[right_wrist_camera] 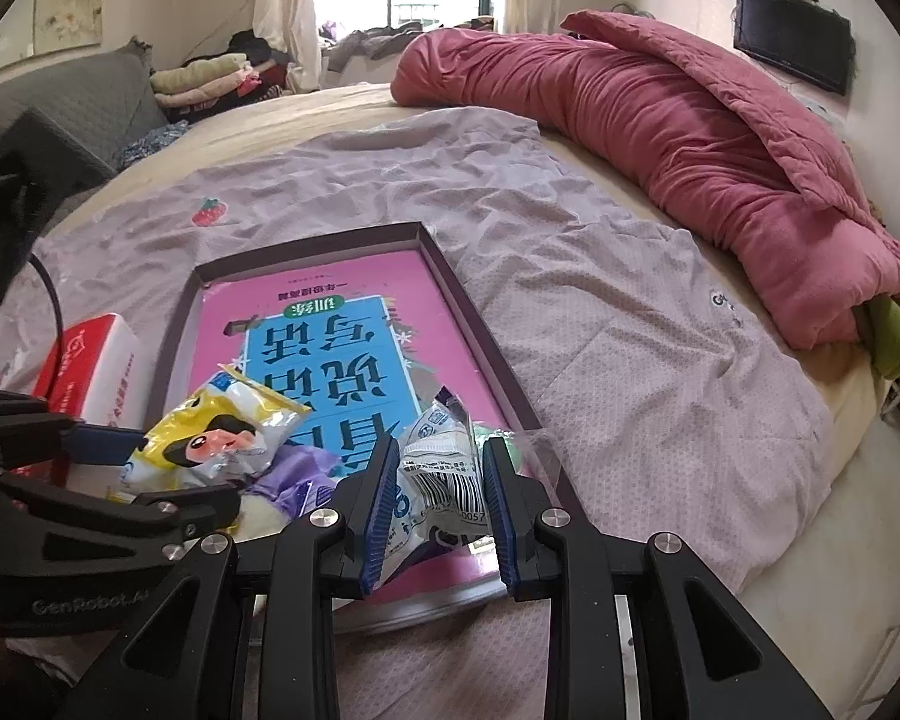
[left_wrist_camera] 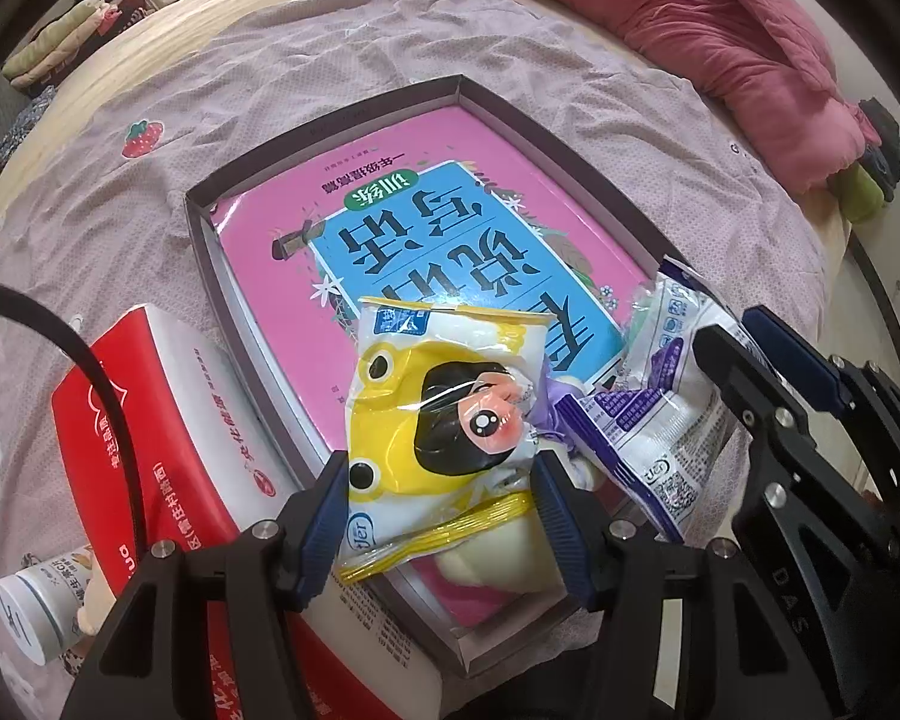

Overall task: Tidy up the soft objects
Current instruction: 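Lower the snack bag into the tray with the left tool while the right tool releases the packet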

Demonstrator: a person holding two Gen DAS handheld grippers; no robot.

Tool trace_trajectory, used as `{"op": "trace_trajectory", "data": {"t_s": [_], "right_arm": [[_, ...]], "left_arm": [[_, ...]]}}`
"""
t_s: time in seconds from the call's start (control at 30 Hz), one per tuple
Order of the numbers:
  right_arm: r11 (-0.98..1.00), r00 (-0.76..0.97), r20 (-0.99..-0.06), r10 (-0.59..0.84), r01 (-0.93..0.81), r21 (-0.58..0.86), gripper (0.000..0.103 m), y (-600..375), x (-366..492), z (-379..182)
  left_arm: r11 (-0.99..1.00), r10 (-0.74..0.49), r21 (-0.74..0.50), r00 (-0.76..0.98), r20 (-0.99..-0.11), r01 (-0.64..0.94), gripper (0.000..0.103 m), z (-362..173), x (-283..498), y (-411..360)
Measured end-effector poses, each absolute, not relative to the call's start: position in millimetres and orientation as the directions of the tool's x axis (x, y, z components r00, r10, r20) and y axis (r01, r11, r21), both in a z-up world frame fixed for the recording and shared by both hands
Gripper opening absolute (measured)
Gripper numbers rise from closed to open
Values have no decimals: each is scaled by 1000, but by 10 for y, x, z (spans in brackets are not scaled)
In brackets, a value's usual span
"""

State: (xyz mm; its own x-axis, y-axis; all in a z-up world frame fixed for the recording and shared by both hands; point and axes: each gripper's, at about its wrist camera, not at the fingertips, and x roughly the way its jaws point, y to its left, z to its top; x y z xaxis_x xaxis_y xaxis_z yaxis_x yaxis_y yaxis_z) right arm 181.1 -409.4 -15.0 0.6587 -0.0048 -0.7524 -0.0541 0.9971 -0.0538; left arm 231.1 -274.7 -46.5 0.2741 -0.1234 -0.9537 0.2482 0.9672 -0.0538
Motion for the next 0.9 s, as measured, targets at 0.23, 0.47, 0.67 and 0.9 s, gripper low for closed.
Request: {"op": "trace_trajectory", "data": {"t_s": [0.23,0.47,0.67,0.9], "right_arm": [[993,665,-746,-33,-65,-102,30,-4025,1874,-171],[991,677,-736,-32,-71,-109,34,-4019,1872,-175],[992,687,-726,-19,-76,-98,37,-4041,1839,-159],[993,702,-712,-12,-74,-90,45,-4060,1789,-122]], "left_arm": [[968,-117,-49,269,-956,248,60,-476,2322,-2751],[967,-113,-45,264,-958,251,60,-481,2338,-2757],[968,-106,-43,252,-962,246,60,-500,2376,-2762],[969,-89,-30,232,-969,247,61,-528,2418,-2784]]}}
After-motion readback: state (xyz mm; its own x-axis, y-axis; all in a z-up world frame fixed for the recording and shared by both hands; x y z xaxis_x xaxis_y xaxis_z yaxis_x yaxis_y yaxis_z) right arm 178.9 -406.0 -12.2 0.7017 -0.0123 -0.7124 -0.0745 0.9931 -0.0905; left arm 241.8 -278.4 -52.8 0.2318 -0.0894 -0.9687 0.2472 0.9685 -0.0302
